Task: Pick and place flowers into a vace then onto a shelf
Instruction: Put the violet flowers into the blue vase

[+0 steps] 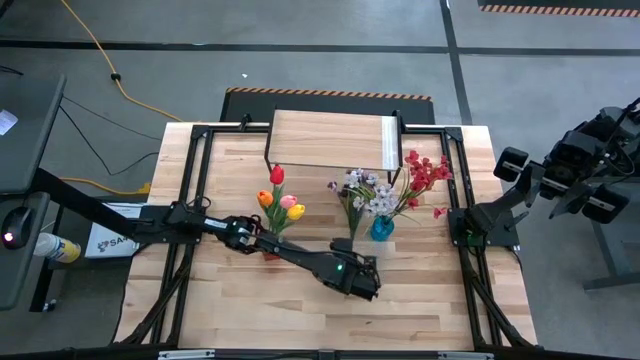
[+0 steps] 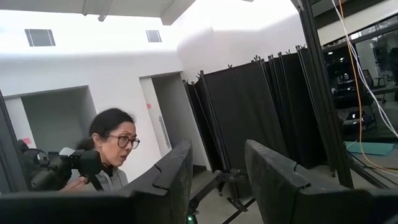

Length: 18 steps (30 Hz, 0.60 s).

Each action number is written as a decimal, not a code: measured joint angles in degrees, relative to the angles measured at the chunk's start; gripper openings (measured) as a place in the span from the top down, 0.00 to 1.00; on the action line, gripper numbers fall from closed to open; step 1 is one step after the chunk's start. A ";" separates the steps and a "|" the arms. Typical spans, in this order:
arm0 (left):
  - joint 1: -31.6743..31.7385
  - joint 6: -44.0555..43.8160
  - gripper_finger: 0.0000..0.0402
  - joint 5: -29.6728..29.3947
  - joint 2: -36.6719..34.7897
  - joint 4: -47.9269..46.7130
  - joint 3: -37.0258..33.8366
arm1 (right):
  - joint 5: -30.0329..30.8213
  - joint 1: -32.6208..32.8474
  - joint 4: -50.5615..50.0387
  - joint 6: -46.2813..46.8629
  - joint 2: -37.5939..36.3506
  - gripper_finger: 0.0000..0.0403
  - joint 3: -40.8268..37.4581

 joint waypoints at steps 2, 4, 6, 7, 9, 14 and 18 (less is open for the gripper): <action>-0.80 -0.44 0.95 -1.53 0.01 0.38 -0.02 | 0.00 0.01 0.02 -0.66 0.00 0.65 0.00; -1.31 -1.27 0.95 -2.01 -0.26 0.15 -0.09 | 0.07 0.01 0.00 -1.03 0.00 0.65 0.00; -1.87 -1.29 0.95 -2.52 -0.41 -0.06 -0.12 | 0.07 0.01 0.00 -1.13 0.00 0.65 0.00; -2.03 -1.29 0.95 -2.54 -0.61 -0.29 -0.17 | 0.09 0.01 0.01 -1.13 0.00 0.65 0.00; -2.36 -1.30 0.95 -2.04 -0.97 -1.04 -0.17 | 0.11 -0.01 0.02 -1.13 0.00 0.65 0.00; -2.97 -1.47 0.95 -1.94 -1.86 -3.69 -0.24 | 0.14 -0.01 0.01 -1.14 0.00 0.65 0.00; -3.50 -1.47 0.95 -2.05 -3.06 -5.14 -0.18 | 0.15 -0.01 0.02 -1.15 0.00 0.65 0.00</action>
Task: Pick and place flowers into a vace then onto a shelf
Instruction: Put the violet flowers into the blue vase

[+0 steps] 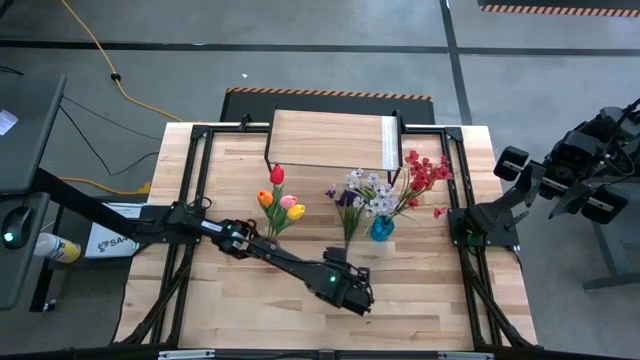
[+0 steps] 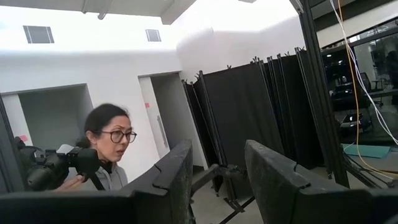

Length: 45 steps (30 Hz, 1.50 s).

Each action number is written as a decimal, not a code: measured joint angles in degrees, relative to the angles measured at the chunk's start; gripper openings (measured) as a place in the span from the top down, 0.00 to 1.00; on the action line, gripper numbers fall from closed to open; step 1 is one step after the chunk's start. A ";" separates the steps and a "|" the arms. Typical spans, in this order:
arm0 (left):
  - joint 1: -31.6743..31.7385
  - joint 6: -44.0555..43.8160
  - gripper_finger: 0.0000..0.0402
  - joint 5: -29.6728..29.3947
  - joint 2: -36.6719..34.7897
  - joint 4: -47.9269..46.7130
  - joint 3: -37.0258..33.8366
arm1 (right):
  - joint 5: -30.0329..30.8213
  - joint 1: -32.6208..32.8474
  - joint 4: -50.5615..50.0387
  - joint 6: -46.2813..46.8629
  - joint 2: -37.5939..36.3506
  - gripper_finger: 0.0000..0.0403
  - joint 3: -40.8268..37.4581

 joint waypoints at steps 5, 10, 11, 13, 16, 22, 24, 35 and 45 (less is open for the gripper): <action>-1.05 -0.02 0.95 0.39 -0.79 -0.47 0.00 | 0.00 0.02 -0.01 0.00 0.00 0.65 0.00; -2.36 -0.89 0.95 1.03 -1.29 -0.94 0.02 | 0.02 0.02 -0.02 -0.45 0.00 0.65 -0.02; -2.66 -1.31 0.95 1.09 -1.34 -1.06 0.04 | 0.02 0.02 -0.02 -0.57 0.00 0.65 -0.02; -3.31 -1.87 0.95 1.08 -1.34 -1.15 0.07 | 0.02 0.01 -0.01 -0.63 0.00 0.65 -0.02; -4.38 -3.04 0.95 1.50 -1.34 -1.21 0.10 | 0.03 0.01 -0.02 -0.71 0.00 0.65 -0.02; -6.76 -5.12 0.95 2.92 -1.34 -1.09 0.11 | 1.70 0.00 -0.02 -1.73 0.00 0.65 -0.02; -7.46 -5.86 0.95 3.79 -1.34 -1.10 0.11 | 3.10 0.02 -0.02 -1.71 0.00 0.65 -0.02; -9.38 -7.25 0.89 10.30 -1.44 -0.40 0.20 | 3.48 0.00 -0.02 -2.56 0.13 0.65 -0.02; -9.33 -6.75 0.78 9.96 -1.45 1.03 0.20 | 3.45 0.00 -0.02 -2.56 0.13 0.65 -0.02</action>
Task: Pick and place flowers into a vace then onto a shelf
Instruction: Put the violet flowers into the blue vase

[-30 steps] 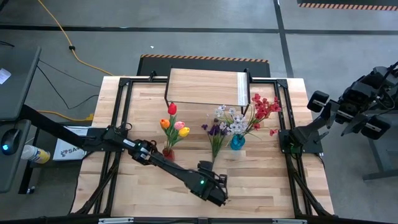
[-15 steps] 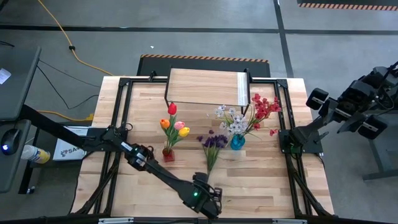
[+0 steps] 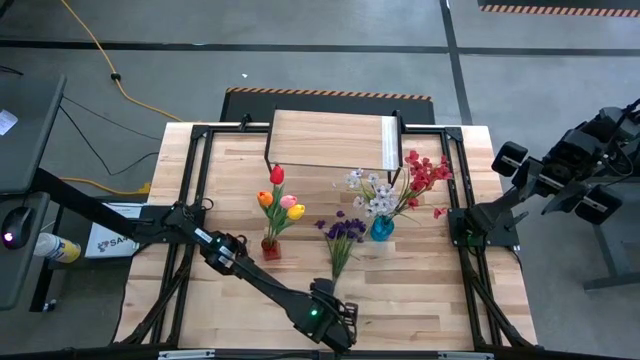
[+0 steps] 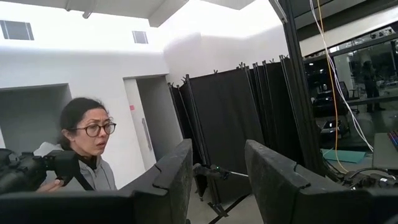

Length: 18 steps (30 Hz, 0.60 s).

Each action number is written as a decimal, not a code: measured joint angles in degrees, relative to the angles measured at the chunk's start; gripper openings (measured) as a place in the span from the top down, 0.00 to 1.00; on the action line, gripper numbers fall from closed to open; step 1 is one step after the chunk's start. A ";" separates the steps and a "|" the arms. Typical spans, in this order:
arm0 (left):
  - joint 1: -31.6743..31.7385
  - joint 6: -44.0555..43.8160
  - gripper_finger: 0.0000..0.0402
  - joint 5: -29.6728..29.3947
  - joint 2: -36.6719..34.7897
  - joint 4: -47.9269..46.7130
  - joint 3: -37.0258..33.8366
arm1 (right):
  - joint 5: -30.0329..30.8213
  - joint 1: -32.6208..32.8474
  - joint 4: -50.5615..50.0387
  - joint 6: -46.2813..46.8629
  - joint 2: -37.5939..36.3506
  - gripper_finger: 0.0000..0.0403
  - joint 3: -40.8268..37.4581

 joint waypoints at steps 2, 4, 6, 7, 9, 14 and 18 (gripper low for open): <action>0.00 0.02 0.77 -1.67 0.00 0.41 0.00 | 0.00 0.00 0.00 -0.01 0.00 0.65 0.00; 0.06 0.01 0.76 -3.29 0.00 0.46 0.00 | 0.00 0.01 0.00 0.00 0.00 0.65 0.00; 0.11 -0.05 0.74 -4.75 0.00 0.45 0.00 | 0.00 0.00 0.00 0.00 0.00 0.65 0.00; 0.13 -0.07 0.73 -5.60 0.00 0.42 0.00 | 0.00 0.01 0.00 -0.01 0.00 0.65 0.00; 0.20 -0.09 0.70 -7.12 0.00 0.27 0.00 | -0.02 0.01 0.00 0.00 0.00 0.65 0.00; 0.96 -0.09 0.63 -6.93 0.00 -0.22 0.00 | -0.03 0.00 0.00 0.00 0.00 0.65 0.00; 2.21 1.18 0.58 -7.33 0.00 -0.59 0.00 | -0.24 0.00 0.00 0.00 0.00 0.65 0.00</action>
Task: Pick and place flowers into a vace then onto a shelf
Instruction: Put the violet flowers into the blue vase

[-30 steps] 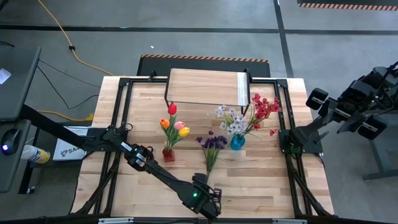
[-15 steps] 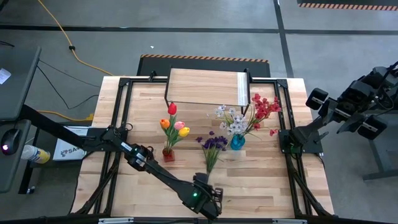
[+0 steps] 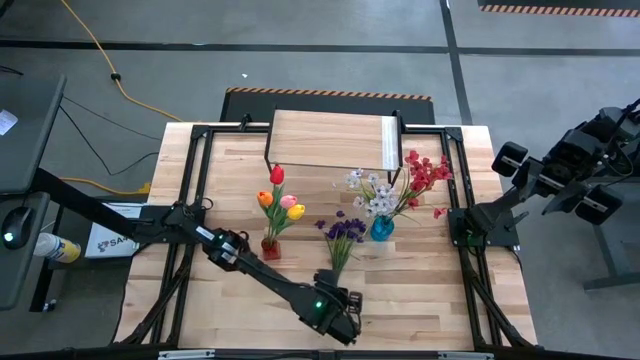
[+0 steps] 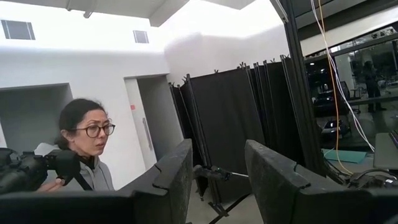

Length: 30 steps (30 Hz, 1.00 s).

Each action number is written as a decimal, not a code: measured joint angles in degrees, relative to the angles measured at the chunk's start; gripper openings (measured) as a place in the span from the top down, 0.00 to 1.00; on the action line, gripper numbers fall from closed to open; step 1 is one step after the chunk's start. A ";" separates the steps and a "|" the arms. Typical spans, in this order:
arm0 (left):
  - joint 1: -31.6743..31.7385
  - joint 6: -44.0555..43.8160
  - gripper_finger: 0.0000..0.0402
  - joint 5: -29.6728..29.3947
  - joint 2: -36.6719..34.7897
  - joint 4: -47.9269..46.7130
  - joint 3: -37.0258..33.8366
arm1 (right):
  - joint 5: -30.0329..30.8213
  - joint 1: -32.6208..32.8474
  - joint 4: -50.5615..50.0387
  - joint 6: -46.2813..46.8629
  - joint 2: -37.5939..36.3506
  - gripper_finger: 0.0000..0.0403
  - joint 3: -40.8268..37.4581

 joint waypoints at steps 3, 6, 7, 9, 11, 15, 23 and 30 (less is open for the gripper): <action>1.19 1.53 0.54 0.81 0.00 -0.12 0.00 | -0.13 0.01 0.00 0.00 0.00 0.65 0.00; 2.70 3.26 0.53 3.80 0.00 -0.45 0.00 | -0.41 0.02 -0.01 0.81 0.00 0.65 0.00; 3.22 3.69 0.53 4.59 0.00 -0.79 0.00 | -0.42 0.00 -0.03 1.18 0.00 0.65 0.00; 4.02 4.83 0.53 4.91 0.00 -0.93 -0.02 | -0.51 0.02 -0.31 1.46 0.00 0.65 0.00; 4.72 5.97 0.54 4.98 0.00 -0.89 -0.02 | -0.98 0.02 -0.55 1.50 0.00 0.65 0.00; 5.77 7.74 0.57 7.41 0.02 -0.86 -0.02 | -2.65 0.02 -0.55 1.51 0.00 0.65 0.00; 6.20 8.86 0.60 9.62 1.57 0.00 0.07 | -3.41 0.02 -0.52 1.50 0.00 0.65 0.00; 6.20 8.55 0.60 10.49 1.57 -0.01 0.04 | -3.34 0.02 -0.55 1.09 0.00 0.65 0.00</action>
